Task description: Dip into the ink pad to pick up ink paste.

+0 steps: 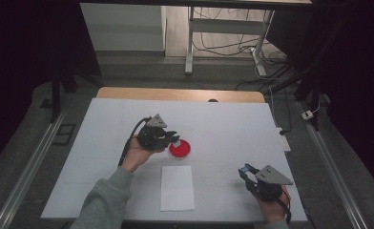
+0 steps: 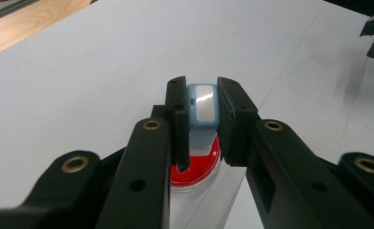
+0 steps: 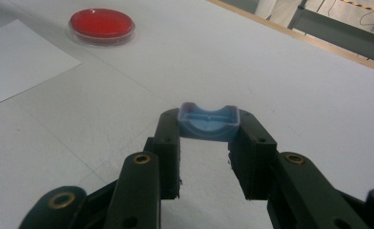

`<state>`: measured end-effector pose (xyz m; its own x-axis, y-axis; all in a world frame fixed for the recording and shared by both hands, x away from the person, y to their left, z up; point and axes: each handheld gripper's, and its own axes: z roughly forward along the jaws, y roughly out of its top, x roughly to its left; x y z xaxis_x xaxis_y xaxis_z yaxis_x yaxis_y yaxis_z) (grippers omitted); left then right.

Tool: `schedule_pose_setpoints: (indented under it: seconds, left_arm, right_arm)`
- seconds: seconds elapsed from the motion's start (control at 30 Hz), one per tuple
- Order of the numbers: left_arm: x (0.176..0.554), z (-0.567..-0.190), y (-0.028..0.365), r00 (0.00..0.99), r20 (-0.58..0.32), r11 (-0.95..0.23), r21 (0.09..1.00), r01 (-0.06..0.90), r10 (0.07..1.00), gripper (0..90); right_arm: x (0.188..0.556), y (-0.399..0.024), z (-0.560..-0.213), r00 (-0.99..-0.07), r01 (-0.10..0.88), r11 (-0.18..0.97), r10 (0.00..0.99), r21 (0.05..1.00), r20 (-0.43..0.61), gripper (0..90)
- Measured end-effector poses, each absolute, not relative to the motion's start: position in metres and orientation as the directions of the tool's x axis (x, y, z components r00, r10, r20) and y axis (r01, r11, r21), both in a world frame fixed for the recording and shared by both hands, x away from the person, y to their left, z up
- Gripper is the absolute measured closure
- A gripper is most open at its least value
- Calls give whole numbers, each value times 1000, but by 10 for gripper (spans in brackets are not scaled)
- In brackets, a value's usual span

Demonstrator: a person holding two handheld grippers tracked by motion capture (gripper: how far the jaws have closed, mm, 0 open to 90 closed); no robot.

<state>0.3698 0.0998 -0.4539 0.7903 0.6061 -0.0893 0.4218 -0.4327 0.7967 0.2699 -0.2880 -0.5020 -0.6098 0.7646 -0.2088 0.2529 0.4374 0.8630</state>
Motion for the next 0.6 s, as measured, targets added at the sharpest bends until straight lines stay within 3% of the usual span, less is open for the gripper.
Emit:
schedule_pose_setpoints:
  seconds: [0.6]
  left_arm:
    - [360,-445,102,816,-96,-443,801,403,570,760]
  right_arm:
    - [270,-288,-502,-612,251,438,763,863,-209,652]
